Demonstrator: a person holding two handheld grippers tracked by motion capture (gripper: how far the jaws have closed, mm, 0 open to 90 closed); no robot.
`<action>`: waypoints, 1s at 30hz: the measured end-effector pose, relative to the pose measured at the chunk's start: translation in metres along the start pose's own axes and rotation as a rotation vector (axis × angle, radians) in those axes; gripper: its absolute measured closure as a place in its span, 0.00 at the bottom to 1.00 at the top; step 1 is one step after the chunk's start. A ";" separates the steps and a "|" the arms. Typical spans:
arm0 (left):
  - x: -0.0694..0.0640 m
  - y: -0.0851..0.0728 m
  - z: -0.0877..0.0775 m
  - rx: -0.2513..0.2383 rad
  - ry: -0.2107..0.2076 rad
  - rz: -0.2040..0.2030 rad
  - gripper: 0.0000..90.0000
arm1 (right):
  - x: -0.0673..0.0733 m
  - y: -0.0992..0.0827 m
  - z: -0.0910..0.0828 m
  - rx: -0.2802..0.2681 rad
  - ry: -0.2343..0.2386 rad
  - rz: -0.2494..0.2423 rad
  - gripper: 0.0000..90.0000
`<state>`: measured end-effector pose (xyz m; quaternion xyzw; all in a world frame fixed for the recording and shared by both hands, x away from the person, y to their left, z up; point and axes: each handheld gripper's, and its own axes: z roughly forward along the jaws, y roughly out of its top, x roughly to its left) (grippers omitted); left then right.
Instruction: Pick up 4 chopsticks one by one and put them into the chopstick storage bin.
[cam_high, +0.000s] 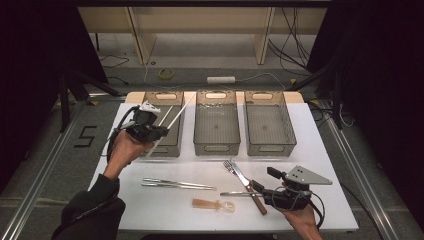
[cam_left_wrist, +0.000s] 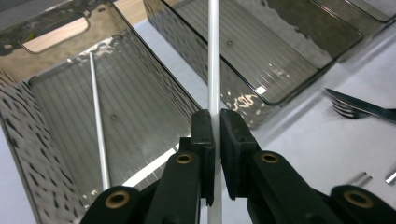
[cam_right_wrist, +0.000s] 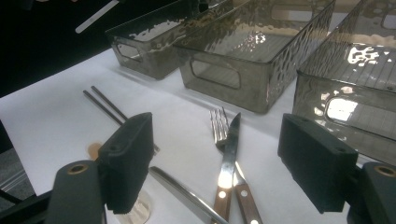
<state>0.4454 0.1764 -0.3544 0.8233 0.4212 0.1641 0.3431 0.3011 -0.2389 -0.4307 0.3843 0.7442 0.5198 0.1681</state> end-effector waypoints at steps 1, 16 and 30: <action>0.002 0.001 0.001 -0.001 0.005 -0.003 0.93 | 0.000 0.000 0.000 -0.001 0.000 0.001 0.31; 0.047 0.006 0.015 -0.034 0.078 -0.066 0.93 | 0.000 0.000 0.000 -0.001 0.004 0.002 0.31; 0.073 -0.003 0.029 -0.061 0.126 -0.118 0.93 | 0.000 0.000 0.001 0.003 0.006 0.004 0.31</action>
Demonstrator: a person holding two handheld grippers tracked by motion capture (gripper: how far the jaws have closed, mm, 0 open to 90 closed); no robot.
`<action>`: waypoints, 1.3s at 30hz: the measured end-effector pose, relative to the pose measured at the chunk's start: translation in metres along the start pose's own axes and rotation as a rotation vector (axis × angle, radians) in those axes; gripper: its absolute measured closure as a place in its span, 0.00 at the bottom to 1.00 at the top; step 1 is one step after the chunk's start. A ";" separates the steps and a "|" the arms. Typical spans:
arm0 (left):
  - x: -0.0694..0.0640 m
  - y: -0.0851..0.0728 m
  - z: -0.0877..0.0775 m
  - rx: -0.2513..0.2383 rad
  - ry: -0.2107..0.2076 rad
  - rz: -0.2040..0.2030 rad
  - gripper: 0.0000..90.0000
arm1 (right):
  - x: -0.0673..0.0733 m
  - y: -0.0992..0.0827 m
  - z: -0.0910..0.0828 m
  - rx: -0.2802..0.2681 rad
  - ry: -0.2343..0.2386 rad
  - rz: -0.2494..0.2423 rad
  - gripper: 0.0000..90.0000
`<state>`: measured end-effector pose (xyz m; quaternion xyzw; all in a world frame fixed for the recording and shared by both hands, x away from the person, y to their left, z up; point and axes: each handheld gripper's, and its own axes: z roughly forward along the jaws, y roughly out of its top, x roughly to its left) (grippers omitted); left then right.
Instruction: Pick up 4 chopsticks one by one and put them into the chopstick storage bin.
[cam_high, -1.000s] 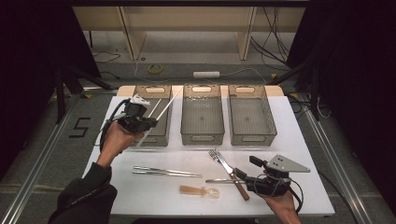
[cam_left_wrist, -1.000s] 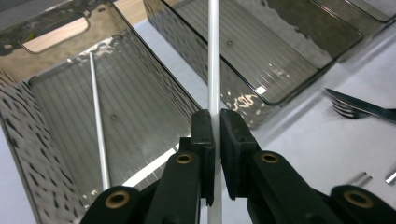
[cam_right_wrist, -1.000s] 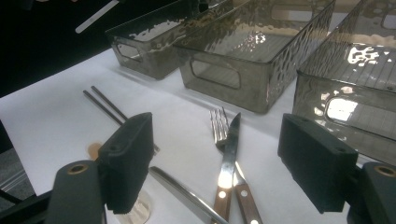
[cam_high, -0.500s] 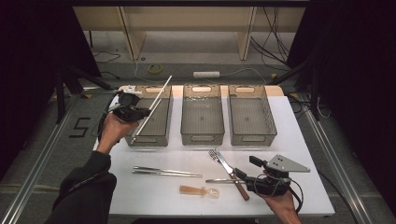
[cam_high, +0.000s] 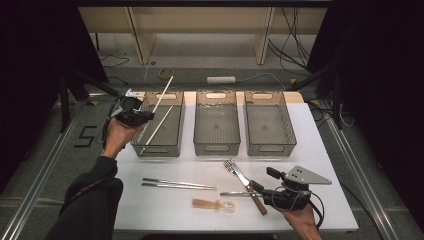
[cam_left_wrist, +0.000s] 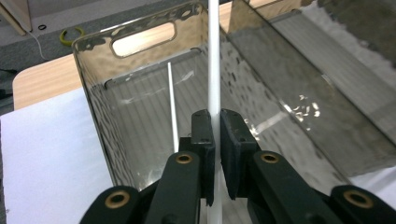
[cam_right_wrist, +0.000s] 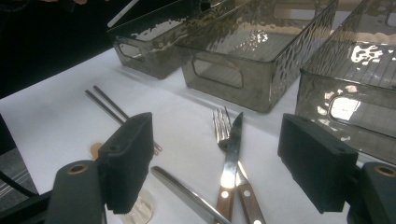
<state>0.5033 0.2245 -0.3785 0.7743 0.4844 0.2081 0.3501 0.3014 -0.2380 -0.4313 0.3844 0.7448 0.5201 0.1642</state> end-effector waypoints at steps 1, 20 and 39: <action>0.001 -0.001 0.002 0.002 0.003 -0.001 0.93 | 0.000 0.000 0.000 0.000 0.000 0.000 0.31; 0.013 -0.023 0.019 0.020 0.029 -0.036 0.93 | 0.001 0.000 0.001 0.001 0.002 -0.001 0.31; 0.016 -0.030 0.034 0.075 0.048 -0.077 0.82 | 0.000 0.000 0.001 -0.001 0.003 0.001 0.31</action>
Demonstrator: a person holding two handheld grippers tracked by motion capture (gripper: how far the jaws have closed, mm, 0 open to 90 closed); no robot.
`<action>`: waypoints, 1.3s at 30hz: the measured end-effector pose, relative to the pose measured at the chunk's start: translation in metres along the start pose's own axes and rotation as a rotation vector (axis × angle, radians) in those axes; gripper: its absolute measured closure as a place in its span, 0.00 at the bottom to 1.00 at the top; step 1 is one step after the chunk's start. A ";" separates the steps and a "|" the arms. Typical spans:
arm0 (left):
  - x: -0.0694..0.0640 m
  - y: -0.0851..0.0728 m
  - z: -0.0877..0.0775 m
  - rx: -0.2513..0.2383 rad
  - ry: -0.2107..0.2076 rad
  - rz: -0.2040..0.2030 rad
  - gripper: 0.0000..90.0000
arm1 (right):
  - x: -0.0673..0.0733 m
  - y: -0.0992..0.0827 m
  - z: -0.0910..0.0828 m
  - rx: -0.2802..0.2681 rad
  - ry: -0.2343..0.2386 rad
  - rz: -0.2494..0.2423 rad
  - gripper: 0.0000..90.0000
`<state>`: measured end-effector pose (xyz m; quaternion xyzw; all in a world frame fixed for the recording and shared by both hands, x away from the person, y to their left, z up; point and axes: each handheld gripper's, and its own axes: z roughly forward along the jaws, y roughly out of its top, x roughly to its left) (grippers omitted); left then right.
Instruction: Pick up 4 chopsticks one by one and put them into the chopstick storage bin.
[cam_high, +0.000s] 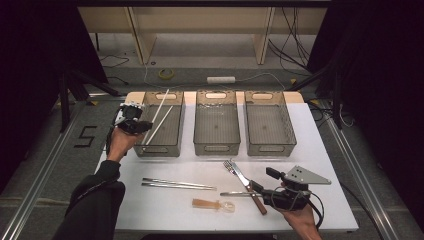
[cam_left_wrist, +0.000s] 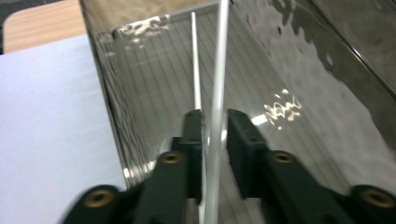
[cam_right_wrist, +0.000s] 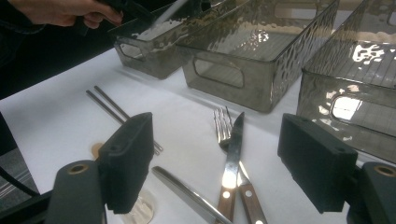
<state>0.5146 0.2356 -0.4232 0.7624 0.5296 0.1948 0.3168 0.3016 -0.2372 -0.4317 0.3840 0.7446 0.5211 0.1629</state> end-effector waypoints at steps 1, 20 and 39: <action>0.001 0.000 -0.001 -0.012 -0.013 -0.020 0.80 | 0.000 0.000 0.000 -0.001 0.000 0.001 0.31; -0.055 -0.021 -0.063 -0.070 -0.196 0.171 0.39 | 0.001 0.001 -0.002 -0.005 0.000 -0.004 0.31; -0.087 -0.040 -0.081 0.041 -0.284 0.377 0.29 | 0.001 0.001 -0.001 -0.002 0.002 -0.010 0.31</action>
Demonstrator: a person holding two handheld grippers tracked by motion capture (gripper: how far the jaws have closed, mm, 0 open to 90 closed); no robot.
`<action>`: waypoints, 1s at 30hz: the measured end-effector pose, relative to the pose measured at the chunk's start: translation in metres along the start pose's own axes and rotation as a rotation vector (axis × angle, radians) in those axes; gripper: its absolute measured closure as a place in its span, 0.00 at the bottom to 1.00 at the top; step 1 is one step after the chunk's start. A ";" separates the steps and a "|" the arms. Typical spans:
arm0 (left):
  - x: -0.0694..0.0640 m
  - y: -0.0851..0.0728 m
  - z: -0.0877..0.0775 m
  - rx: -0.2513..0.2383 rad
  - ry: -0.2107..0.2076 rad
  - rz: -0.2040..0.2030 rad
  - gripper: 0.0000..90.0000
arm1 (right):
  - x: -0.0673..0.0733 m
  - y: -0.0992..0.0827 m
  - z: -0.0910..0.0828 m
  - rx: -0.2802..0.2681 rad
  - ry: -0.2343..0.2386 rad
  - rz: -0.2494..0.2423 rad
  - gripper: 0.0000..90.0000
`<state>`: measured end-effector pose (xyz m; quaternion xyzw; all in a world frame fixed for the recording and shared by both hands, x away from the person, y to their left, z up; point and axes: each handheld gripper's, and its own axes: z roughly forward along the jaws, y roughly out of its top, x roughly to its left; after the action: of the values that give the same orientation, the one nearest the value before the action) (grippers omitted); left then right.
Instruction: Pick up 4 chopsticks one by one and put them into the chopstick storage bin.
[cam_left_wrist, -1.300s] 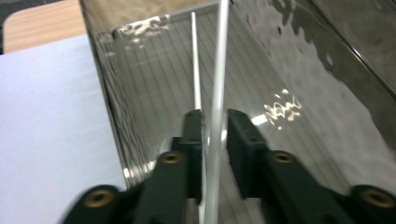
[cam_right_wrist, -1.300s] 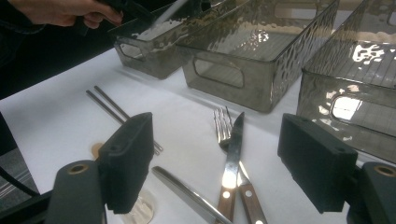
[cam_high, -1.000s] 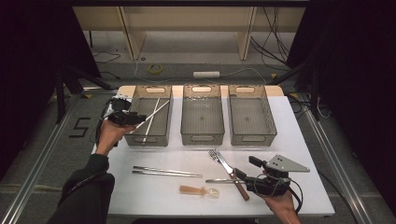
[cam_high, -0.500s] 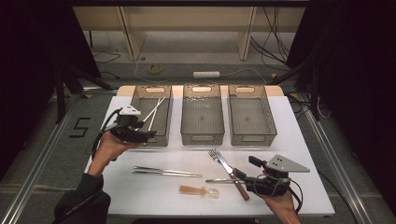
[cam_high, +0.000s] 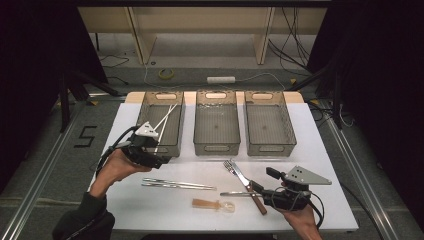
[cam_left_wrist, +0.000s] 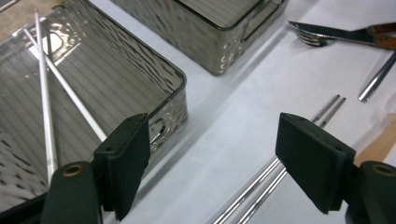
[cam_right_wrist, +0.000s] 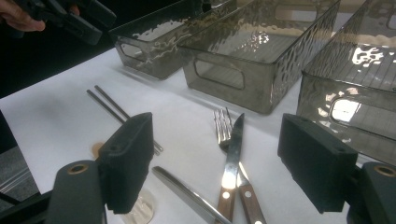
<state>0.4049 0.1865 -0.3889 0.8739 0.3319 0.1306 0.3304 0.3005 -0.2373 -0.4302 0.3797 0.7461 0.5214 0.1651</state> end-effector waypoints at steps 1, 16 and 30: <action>-0.001 0.000 0.000 0.002 -0.001 0.001 0.28 | 0.000 0.000 0.000 -0.001 -0.001 0.000 0.31; -0.019 -0.003 0.007 0.115 -0.049 0.102 0.28 | 0.000 0.000 0.000 0.002 0.002 -0.002 0.31; -0.030 -0.006 0.014 0.190 -0.066 0.167 0.29 | -0.001 0.000 0.000 0.001 0.008 -0.003 0.31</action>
<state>0.3856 0.1631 -0.4036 0.9296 0.2581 0.0969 0.2449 0.3014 -0.2376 -0.4303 0.3767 0.7475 0.5223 0.1629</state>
